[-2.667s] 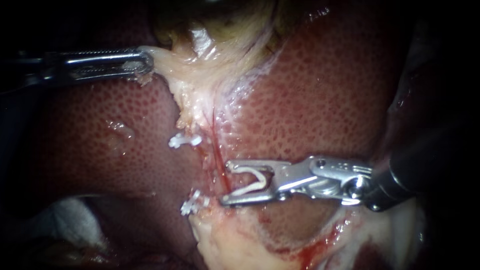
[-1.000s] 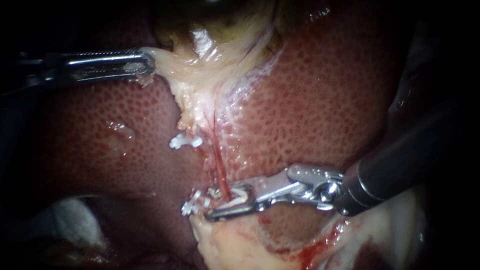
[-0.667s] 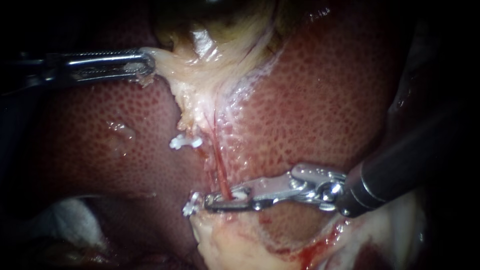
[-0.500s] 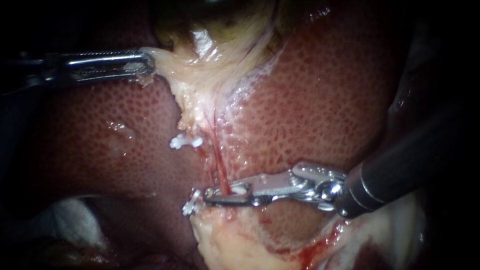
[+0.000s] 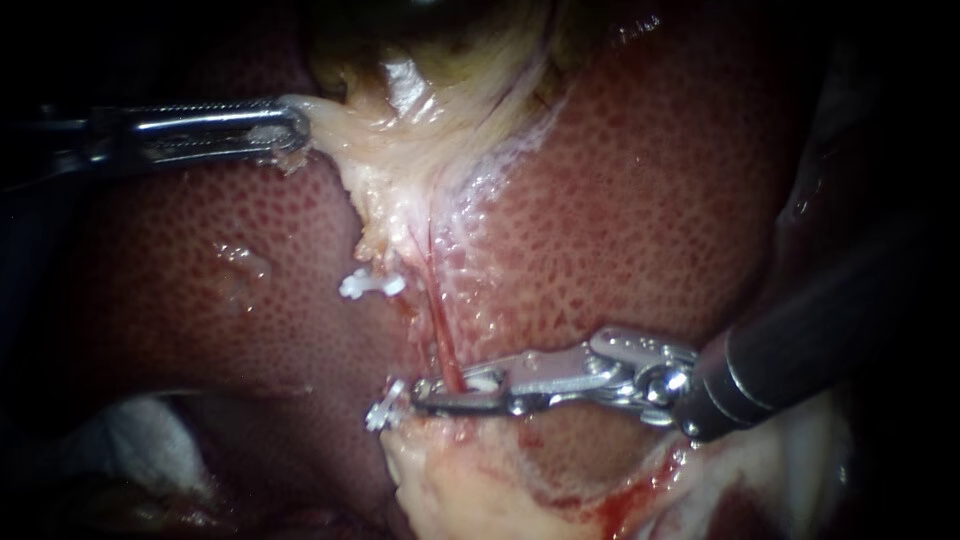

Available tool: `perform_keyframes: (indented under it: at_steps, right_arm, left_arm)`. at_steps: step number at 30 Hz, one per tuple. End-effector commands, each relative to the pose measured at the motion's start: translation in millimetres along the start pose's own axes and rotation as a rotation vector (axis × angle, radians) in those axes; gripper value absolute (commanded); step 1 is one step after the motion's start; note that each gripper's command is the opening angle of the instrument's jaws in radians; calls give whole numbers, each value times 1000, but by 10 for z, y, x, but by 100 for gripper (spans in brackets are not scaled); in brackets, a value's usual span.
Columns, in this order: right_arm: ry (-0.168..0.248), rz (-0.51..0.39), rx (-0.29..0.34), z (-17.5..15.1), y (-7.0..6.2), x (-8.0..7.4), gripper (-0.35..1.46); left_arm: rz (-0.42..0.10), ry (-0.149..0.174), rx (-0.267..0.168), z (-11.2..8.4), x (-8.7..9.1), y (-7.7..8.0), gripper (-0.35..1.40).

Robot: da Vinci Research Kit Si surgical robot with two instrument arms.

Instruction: Clipping first clip right tube

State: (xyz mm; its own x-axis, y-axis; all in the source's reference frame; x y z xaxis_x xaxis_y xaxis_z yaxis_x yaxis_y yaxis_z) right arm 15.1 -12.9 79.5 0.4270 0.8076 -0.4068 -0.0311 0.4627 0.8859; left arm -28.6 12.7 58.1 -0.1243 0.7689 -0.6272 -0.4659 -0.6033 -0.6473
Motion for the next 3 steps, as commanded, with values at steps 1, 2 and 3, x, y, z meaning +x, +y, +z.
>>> perform_keyframes:
  at_steps: [1,2,3]
  right_arm:
    - [0,0,-1,1,1,-1,-35]
    - [-1,6,2,1,1,-2,-35]
    - [-1,6,1,1,2,-2,-35]
  left_arm:
    - [0,0,0,0,0,0,-35]
    - [0,0,0,0,0,0,-35]
    - [0,0,0,0,0,-1,-35]
